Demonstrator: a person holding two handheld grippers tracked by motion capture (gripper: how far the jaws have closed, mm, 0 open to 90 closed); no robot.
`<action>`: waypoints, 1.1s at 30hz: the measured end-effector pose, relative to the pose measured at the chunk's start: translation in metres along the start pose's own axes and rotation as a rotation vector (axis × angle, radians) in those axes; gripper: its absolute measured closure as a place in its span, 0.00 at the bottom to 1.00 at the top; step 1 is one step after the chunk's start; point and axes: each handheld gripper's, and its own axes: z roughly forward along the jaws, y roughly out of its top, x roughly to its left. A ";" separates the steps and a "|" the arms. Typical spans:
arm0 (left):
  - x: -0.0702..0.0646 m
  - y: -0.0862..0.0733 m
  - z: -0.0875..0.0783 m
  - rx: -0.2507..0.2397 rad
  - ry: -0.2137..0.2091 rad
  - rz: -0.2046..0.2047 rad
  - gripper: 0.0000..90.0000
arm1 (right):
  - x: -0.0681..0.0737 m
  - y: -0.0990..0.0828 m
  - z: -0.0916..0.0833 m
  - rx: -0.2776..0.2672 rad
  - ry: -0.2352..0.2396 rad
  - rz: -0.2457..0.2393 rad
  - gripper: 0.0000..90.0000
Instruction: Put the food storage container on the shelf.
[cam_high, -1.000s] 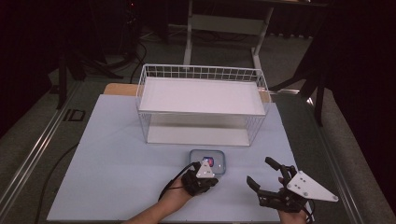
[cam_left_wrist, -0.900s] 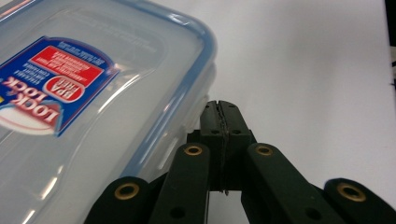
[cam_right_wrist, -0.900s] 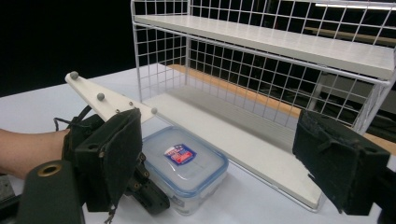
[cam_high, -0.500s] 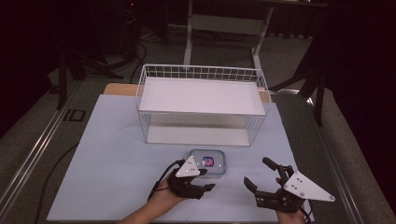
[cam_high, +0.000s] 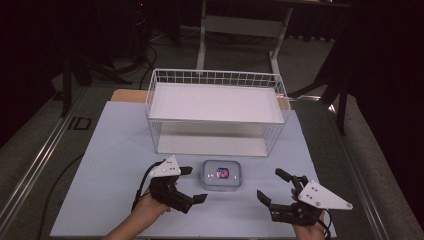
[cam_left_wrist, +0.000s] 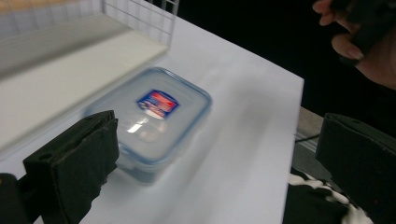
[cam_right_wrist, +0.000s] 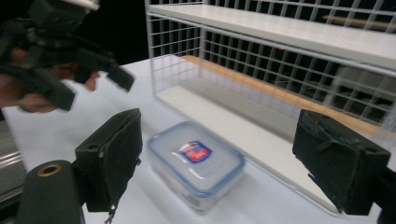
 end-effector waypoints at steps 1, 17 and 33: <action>0.001 0.001 -0.001 -0.005 0.007 0.001 0.01 | -0.001 0.000 0.002 0.002 0.020 0.021 0.18; 0.029 0.020 0.018 0.048 0.068 -0.128 0.01 | -0.030 -0.002 0.059 0.249 -0.002 0.199 0.13; 0.061 0.008 0.054 0.193 0.074 -0.325 0.01 | -0.060 -0.023 0.108 0.474 0.013 0.414 0.13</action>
